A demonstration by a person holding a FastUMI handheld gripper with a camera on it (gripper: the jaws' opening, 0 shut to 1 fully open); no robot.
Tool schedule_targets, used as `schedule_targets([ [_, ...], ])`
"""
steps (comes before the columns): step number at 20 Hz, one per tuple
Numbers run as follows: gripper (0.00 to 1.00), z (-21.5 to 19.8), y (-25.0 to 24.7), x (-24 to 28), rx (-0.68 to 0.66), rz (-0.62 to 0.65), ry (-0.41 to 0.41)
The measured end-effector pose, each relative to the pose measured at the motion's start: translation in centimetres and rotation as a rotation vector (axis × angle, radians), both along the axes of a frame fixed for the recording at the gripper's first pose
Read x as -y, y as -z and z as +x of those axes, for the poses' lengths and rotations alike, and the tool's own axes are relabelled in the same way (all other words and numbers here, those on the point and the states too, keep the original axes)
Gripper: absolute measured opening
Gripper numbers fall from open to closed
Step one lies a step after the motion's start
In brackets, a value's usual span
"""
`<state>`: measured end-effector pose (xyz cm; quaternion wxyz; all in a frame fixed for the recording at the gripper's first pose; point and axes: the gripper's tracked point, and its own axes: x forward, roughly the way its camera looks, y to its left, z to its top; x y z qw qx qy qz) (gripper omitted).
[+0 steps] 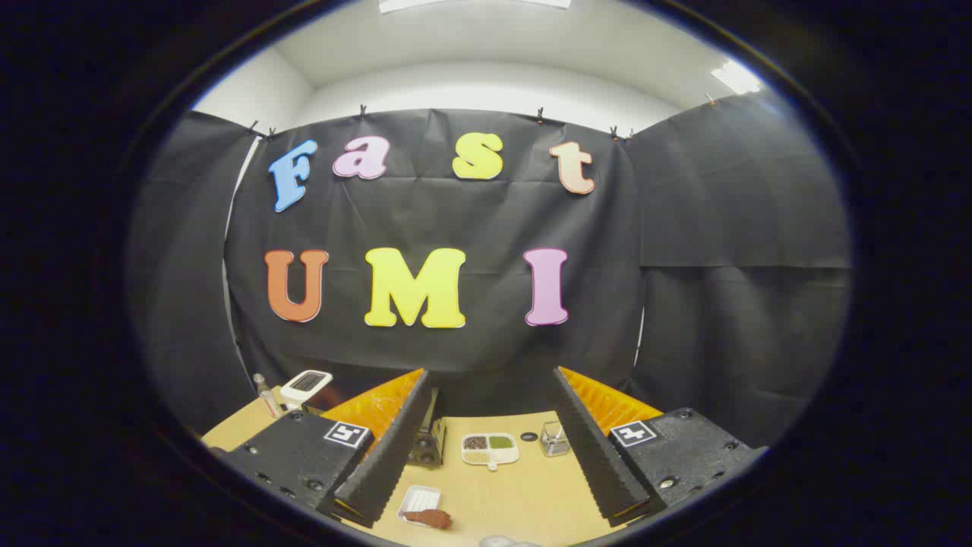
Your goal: Open the toaster oven, put the food inside, and close the toaster oven door.
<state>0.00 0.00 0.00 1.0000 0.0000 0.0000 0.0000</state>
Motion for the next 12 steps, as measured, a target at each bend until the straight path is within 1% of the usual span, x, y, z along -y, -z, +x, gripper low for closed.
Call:
schedule_targets([
  [9,1.00,1.5,0.4,-1.9,-0.018,0.021,-0.008],
  [12,1.00,2.1,0.8,-2.4,-0.027,0.019,0.001],
])
